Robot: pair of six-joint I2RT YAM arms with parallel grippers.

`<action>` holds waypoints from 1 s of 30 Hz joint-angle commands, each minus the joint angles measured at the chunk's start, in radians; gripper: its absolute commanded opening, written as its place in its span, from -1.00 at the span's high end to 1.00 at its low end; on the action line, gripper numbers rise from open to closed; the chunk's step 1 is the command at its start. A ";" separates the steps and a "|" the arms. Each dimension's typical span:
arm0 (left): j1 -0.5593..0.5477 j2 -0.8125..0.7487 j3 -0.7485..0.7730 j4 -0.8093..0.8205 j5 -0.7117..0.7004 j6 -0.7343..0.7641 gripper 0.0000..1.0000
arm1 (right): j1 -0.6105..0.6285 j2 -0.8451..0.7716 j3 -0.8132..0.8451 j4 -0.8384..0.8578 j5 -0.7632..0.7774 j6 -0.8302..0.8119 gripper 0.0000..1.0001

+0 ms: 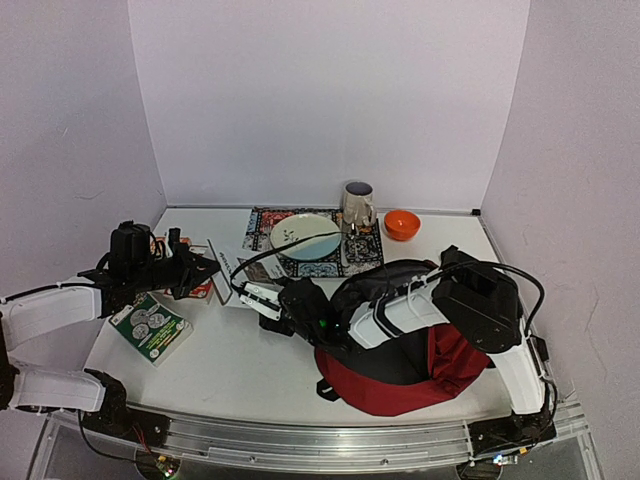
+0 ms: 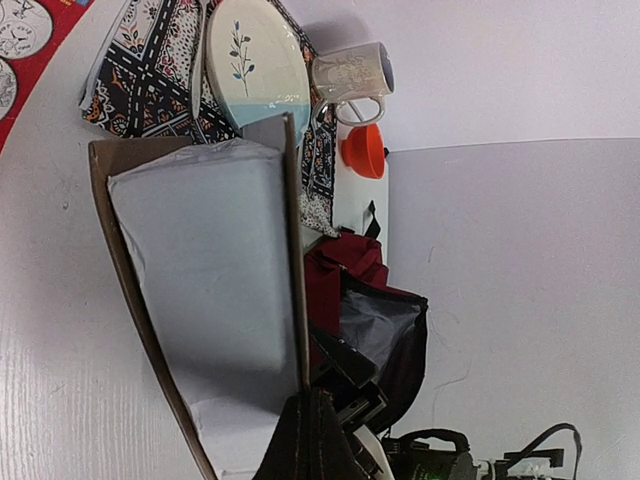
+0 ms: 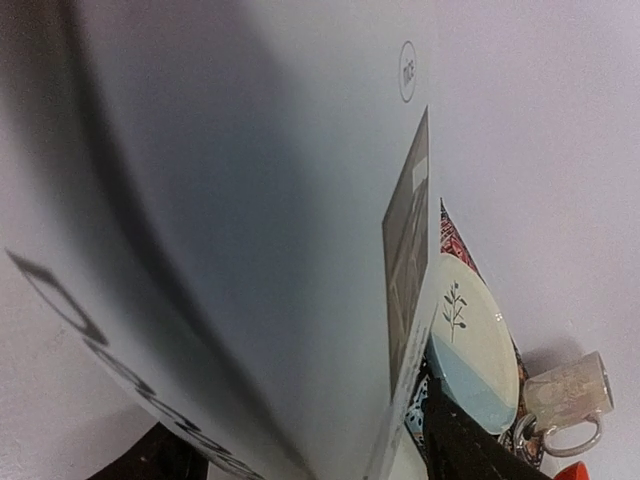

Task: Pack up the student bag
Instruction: Pass from the left arm to the right

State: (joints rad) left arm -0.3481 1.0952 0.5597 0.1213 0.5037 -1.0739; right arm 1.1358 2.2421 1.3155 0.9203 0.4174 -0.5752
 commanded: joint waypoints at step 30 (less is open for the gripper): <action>0.002 -0.031 0.096 -0.262 -0.105 0.037 -0.61 | 0.015 -0.027 -0.051 0.161 0.054 -0.118 0.16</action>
State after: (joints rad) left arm -0.3474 1.0380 0.5931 -0.1604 0.3615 -1.0481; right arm 1.1425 2.2421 1.2476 1.0481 0.4374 -0.6809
